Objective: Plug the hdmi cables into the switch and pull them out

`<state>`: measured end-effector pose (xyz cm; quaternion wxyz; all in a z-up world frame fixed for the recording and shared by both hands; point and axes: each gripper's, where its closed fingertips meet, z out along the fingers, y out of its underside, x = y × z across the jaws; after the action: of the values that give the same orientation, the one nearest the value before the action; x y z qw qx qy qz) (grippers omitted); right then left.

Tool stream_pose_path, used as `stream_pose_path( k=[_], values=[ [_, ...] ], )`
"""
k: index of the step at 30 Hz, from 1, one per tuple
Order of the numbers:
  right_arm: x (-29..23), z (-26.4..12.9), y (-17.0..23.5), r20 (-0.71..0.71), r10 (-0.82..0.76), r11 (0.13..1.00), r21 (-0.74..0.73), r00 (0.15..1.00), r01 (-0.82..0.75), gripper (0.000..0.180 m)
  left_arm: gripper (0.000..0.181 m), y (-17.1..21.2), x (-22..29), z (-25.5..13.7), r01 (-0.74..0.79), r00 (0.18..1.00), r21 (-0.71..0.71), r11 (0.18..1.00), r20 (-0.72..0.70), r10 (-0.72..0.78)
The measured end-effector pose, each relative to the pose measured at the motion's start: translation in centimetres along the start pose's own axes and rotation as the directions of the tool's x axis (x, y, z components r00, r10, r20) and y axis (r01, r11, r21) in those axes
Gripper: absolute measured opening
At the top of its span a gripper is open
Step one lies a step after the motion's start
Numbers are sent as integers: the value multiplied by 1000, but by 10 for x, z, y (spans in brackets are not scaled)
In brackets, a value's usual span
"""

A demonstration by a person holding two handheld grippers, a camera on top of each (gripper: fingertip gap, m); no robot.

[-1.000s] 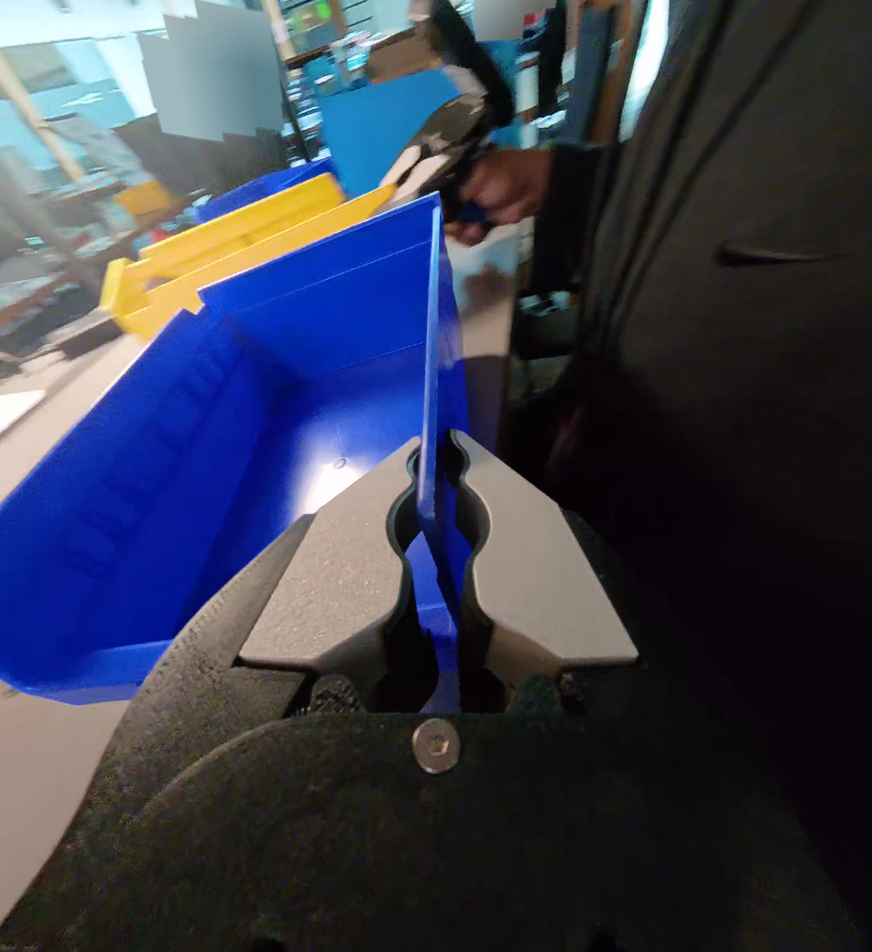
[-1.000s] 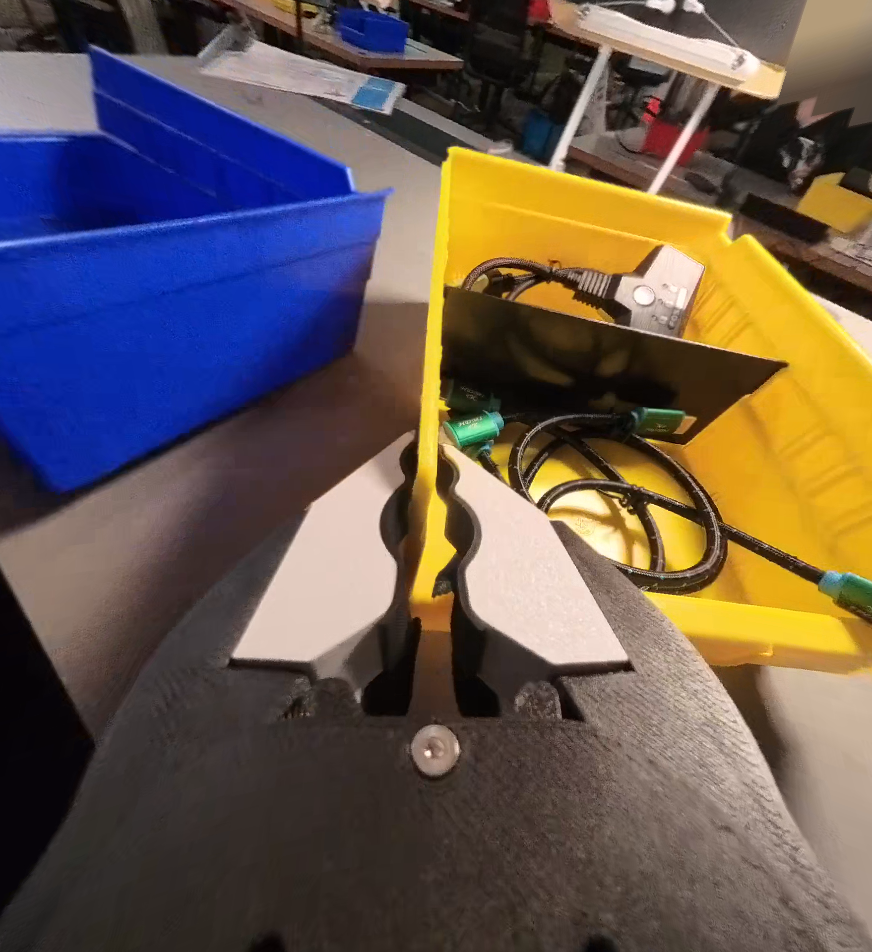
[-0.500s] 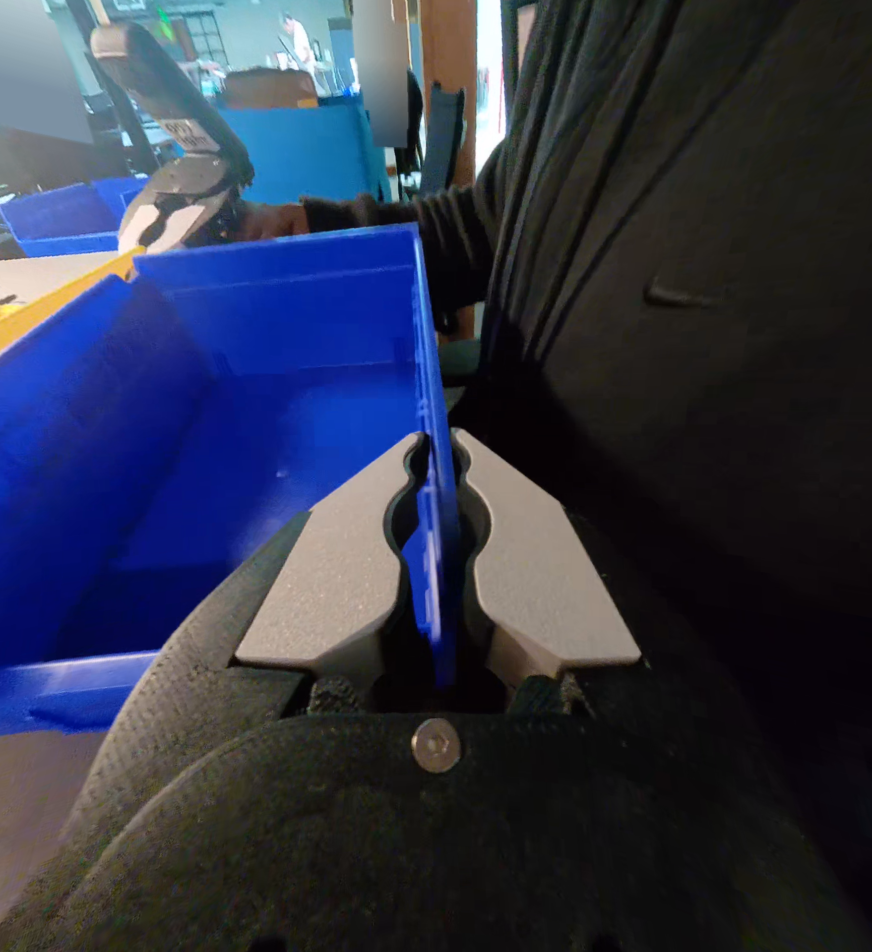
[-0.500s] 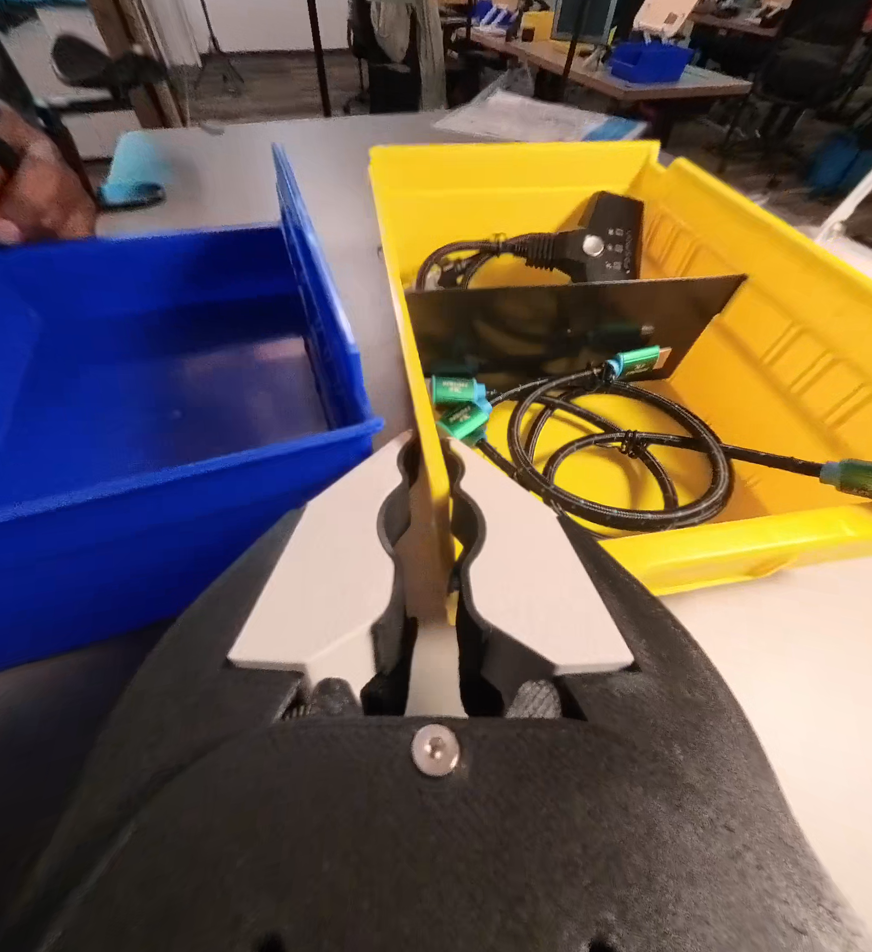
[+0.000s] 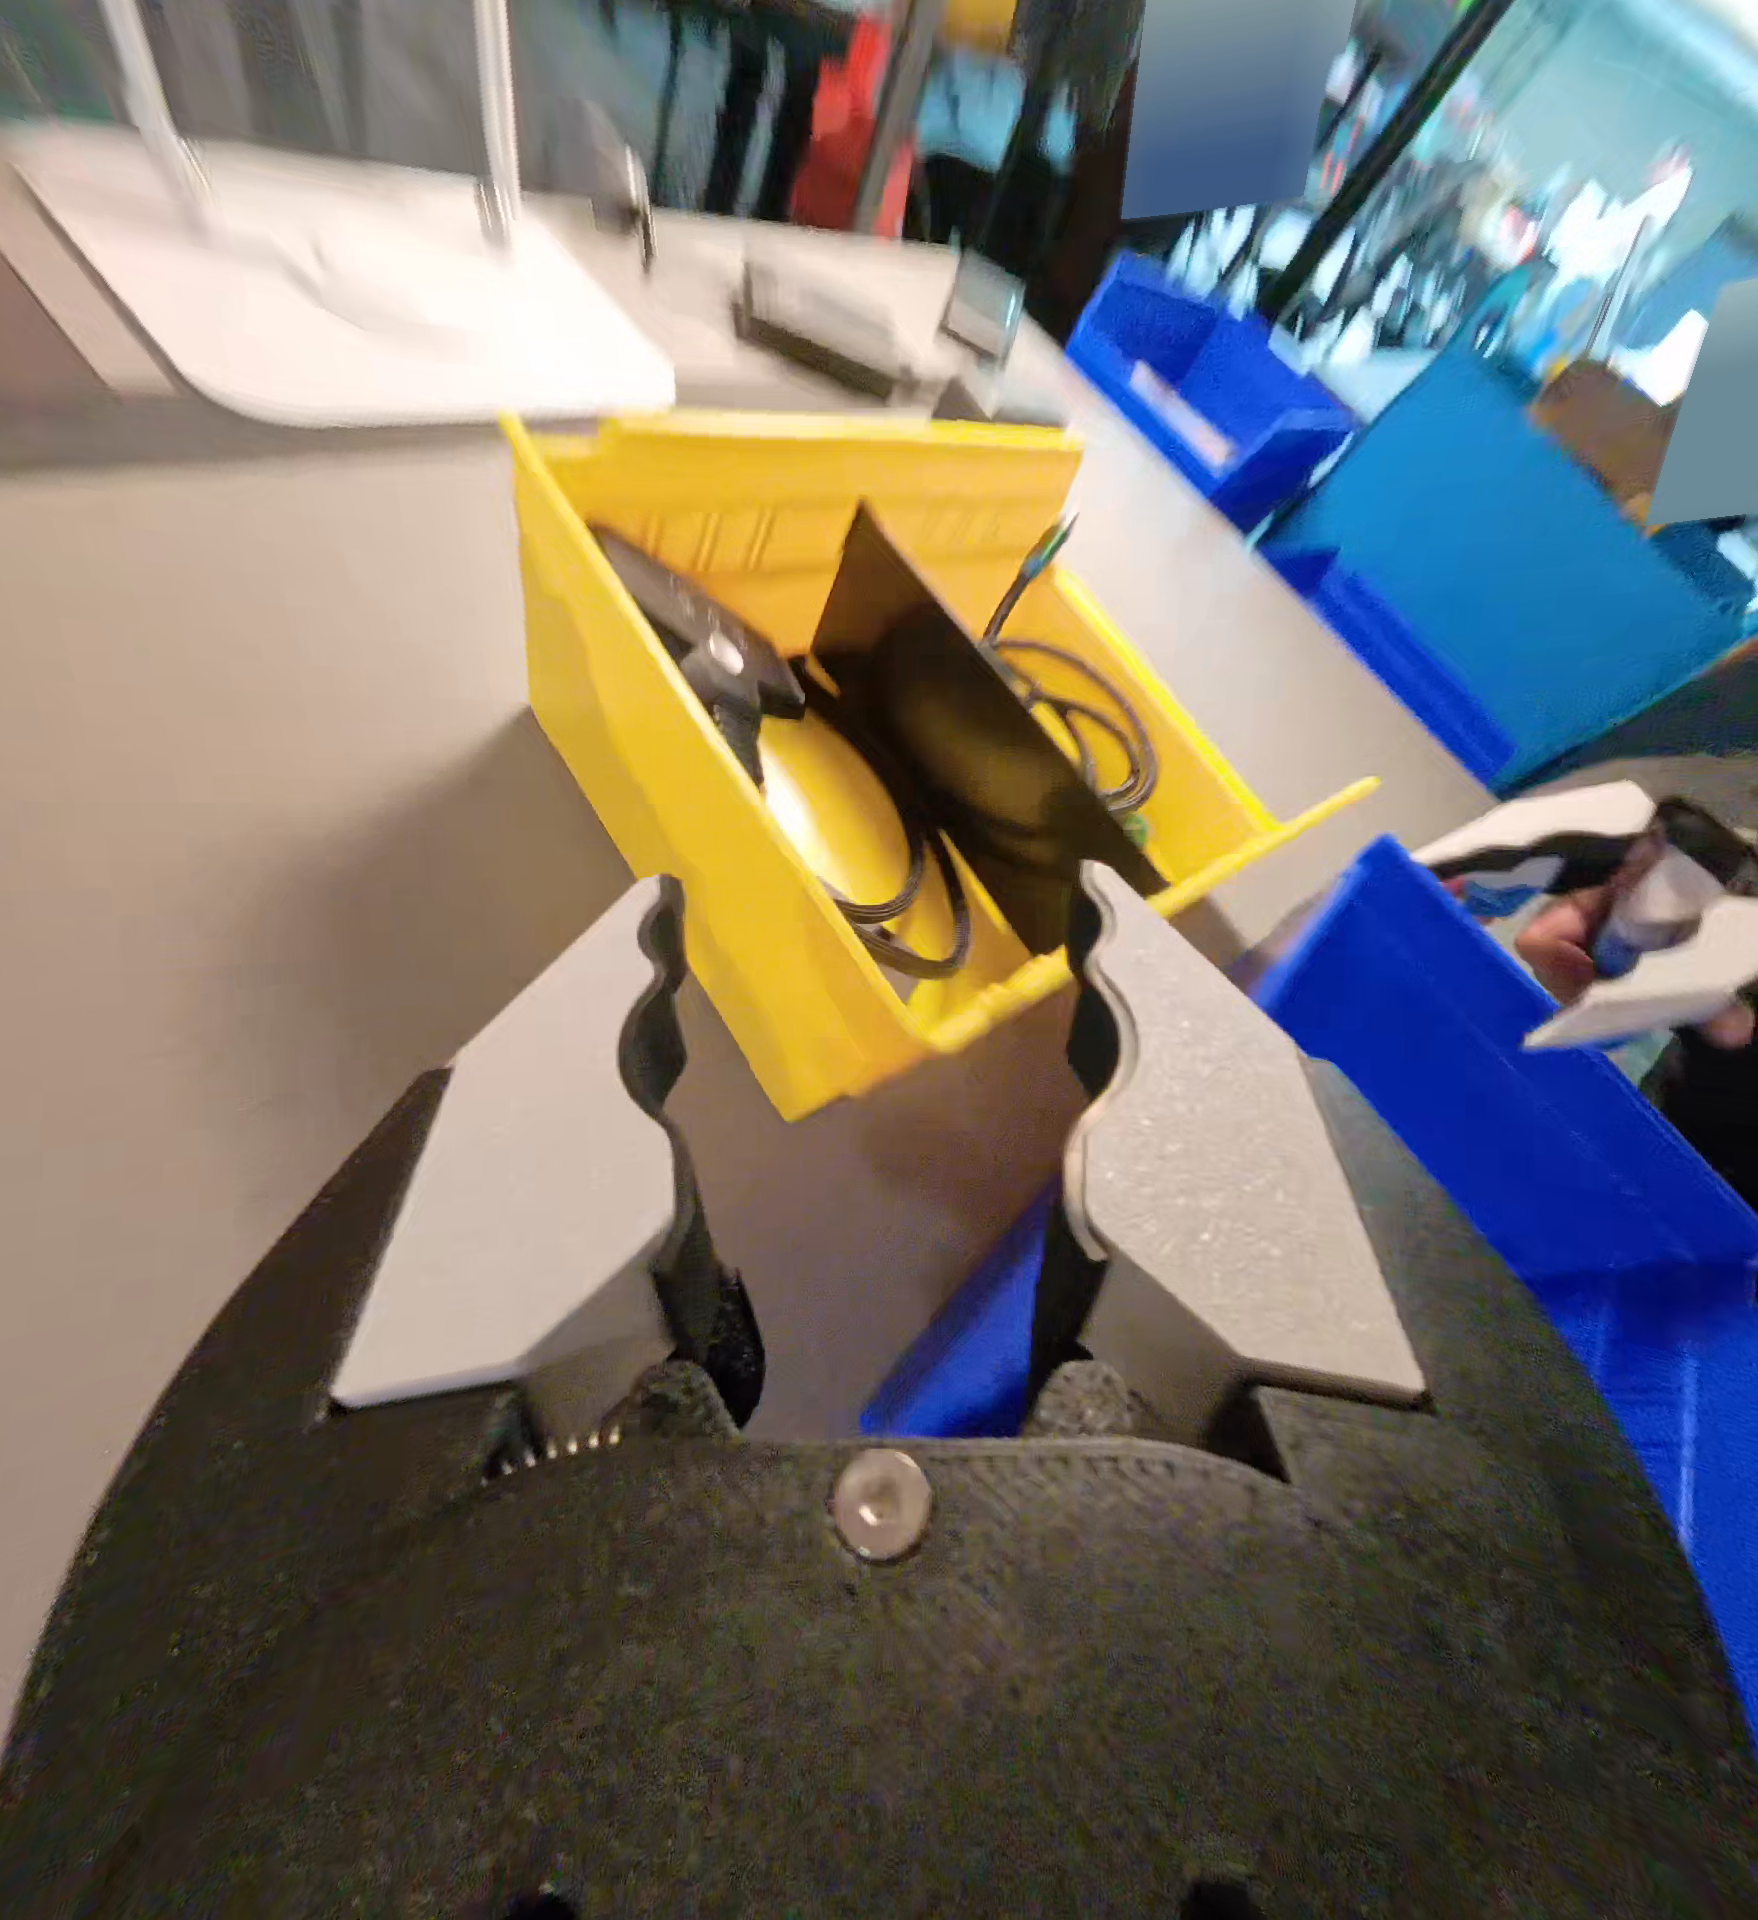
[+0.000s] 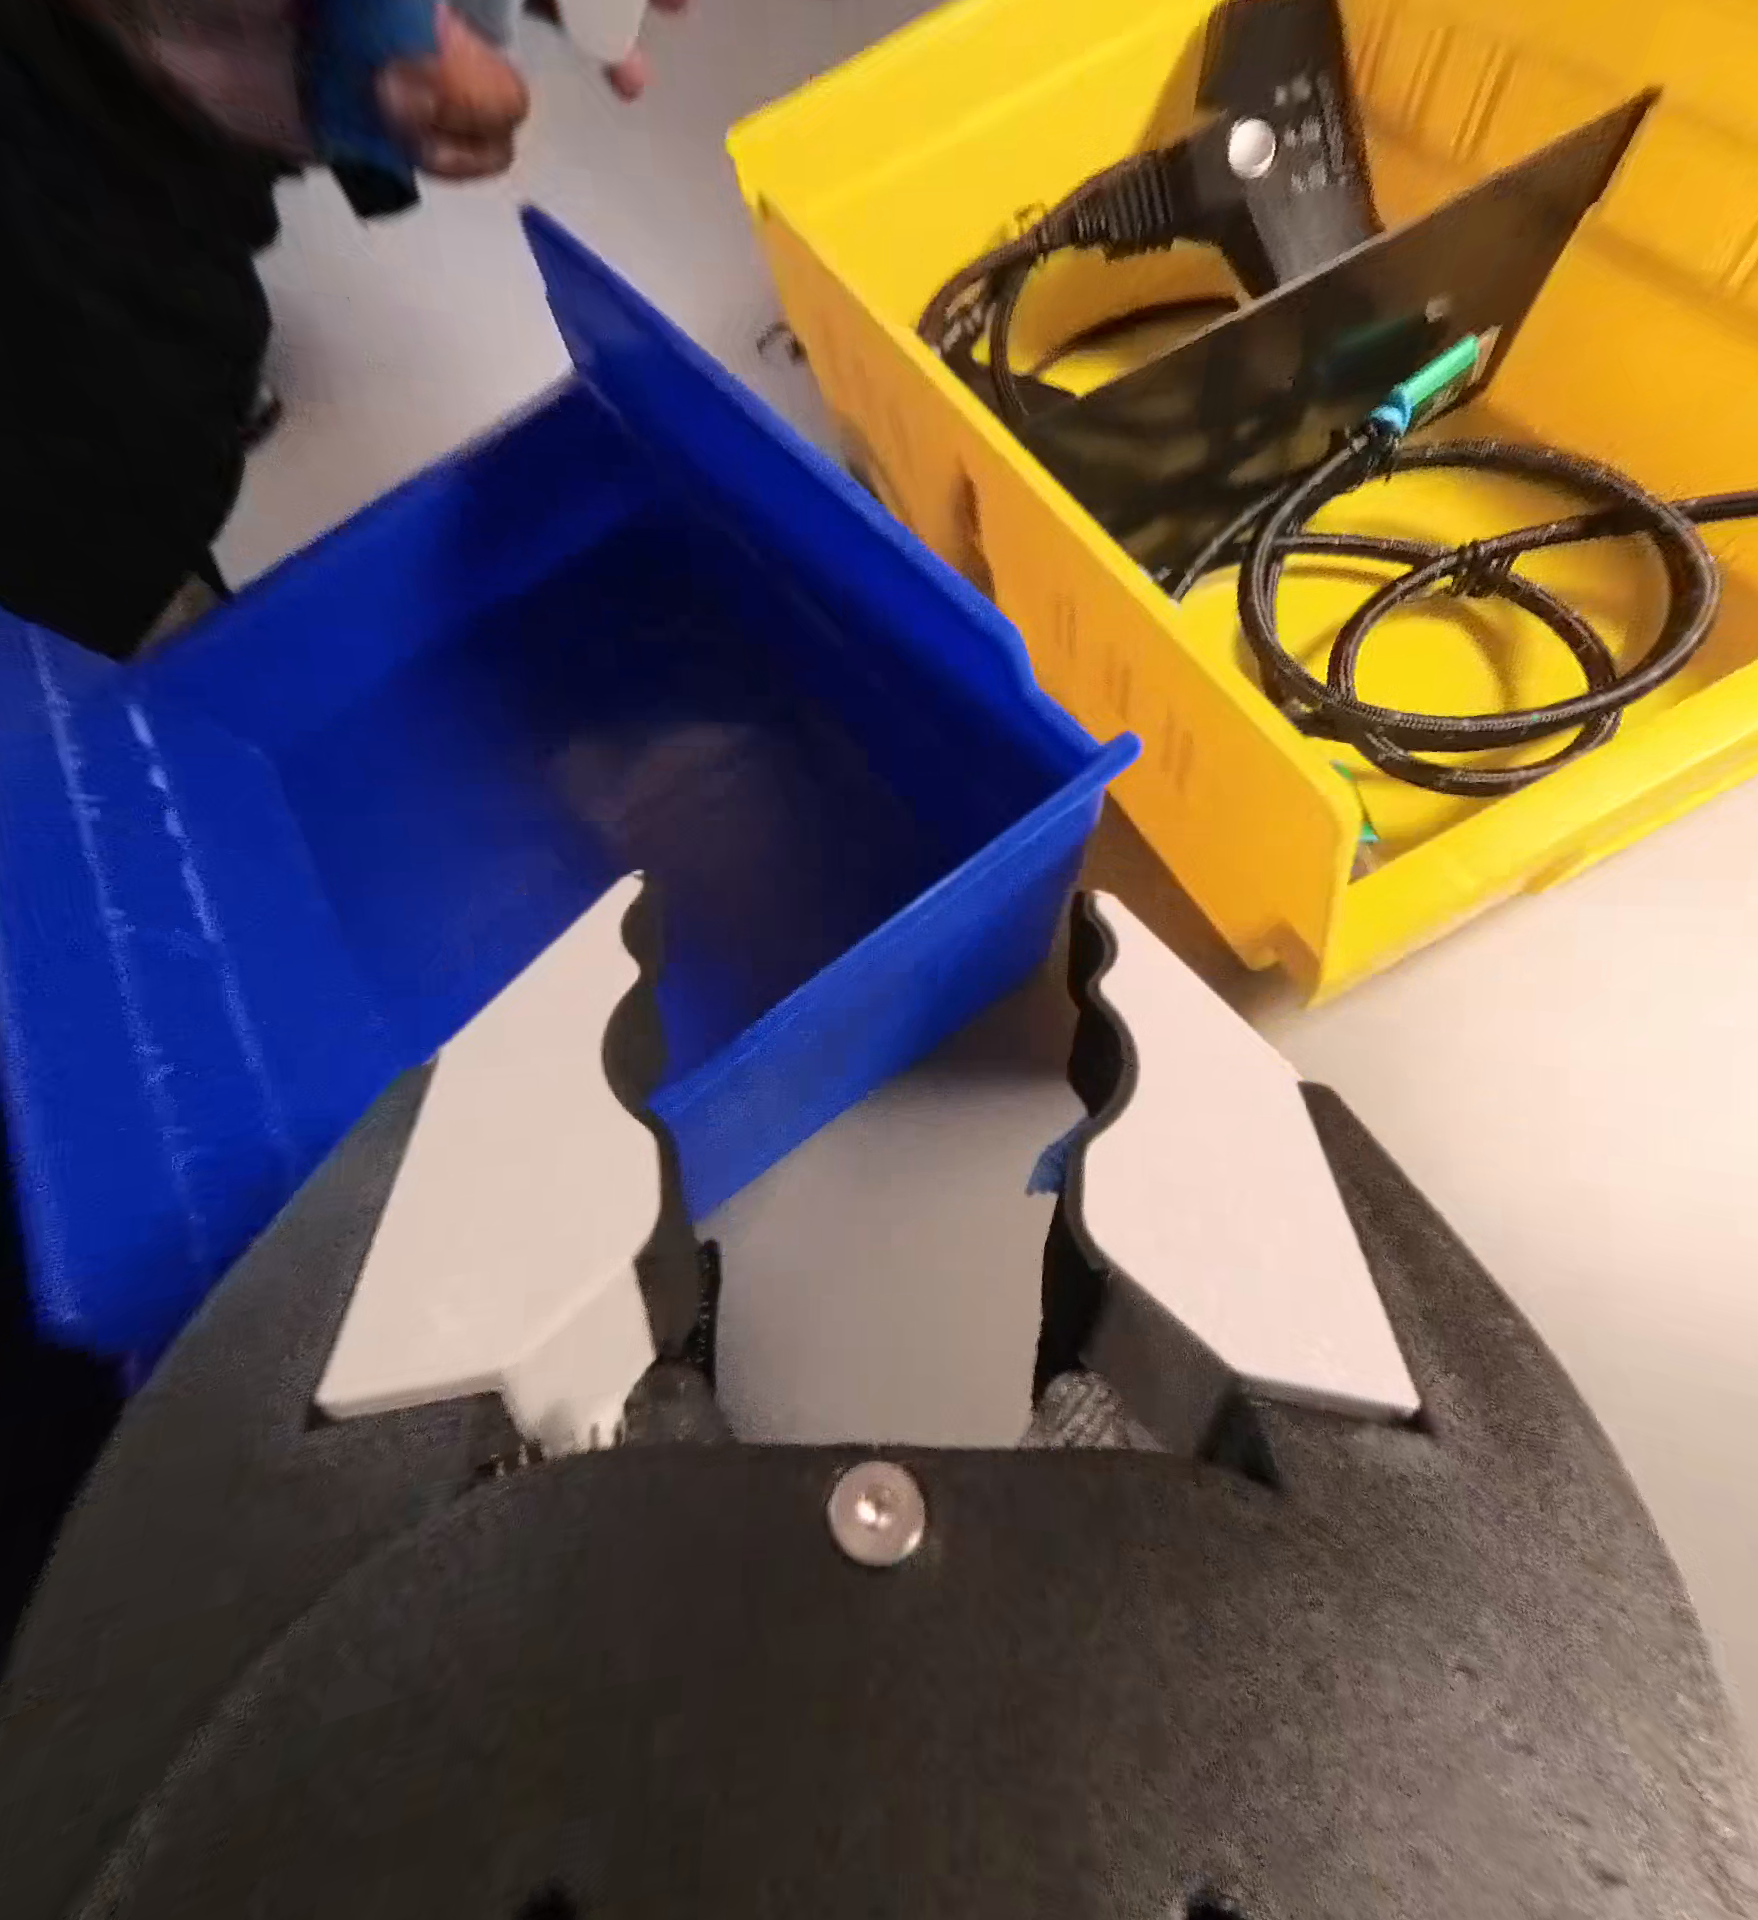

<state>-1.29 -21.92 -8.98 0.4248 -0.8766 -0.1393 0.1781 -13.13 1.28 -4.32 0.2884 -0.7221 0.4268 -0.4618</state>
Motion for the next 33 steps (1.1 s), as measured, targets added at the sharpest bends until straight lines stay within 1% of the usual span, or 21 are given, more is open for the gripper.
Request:
stream_pose_path(
  k=[1,2,3,4,5,6,9,11,14,17,18,21,24,25,26,29,31,33],
  values=[
    [-2,1,2,12,-5,1000,-17,1000,5,74,78,4,-8,25,41,999,-90,995,-17,-42],
    [-1,0,5,16,-16,999,-36,1000,16,57,77,9,-11,45,72,996,-163,984,-35,-79],
    [1,-2,8,8,-49,997,-59,999,49,50,75,14,-15,61,90,994,-219,972,-43,-102],
    [1,-5,10,13,-83,994,-72,996,84,50,66,20,-18,73,93,993,-265,960,-42,-108],
    [2,-9,13,23,-111,990,-88,994,112,43,71,21,-23,80,99,994,-279,955,-26,-110],
    [5,-14,16,21,-142,984,-109,990,143,38,67,21,-26,83,106,993,-280,954,-15,-115],
    [17,-35,29,30,-249,948,-199,968,250,37,52,24,-35,78,41,998,-272,961,61,-26],
    [28,-51,40,44,-308,913,-269,950,308,36,52,32,-35,68,-14,993,-289,957,108,47],
    [58,-78,53,23,-364,860,-377,931,345,33,51,40,-38,48,-89,970,-305,948,188,152],
    [101,-100,60,-59,-418,809,-479,907,342,23,39,46,-50,22,-129,941,-317,940,261,217],
    [113,-106,62,-71,-431,792,-507,900,339,22,34,48,-57,13,-133,931,-324,936,282,231],
    [144,-113,59,-86,-501,744,-552,861,377,20,25,51,-87,-19,-141,895,-363,921,352,276],
    [175,-118,55,-71,-594,666,-603,802,439,20,15,53,-127,-59,-187,832,-466,865,392,391],
    [185,-119,53,-55,-624,638,-611,779,468,21,11,55,-138,-73,-183,830,-491,852,388,401],
    [193,-119,51,-41,-646,617,-616,762,490,21,15,57,-148,-86,-174,836,-517,838,372,403],
    [218,-117,43,-43,-681,582,-636,731,506,23,27,62,-174,-121,-220,834,-598,771,295,466],
    [233,-120,35,-83,-712,558,-670,697,490,24,35,57,-198,-149,-192,788,-652,734,343,511],
    [236,-130,23,-147,-734,555,-693,663,460,25,41,45,-209,-181,-122,725,-691,713,429,539]
  ],
)
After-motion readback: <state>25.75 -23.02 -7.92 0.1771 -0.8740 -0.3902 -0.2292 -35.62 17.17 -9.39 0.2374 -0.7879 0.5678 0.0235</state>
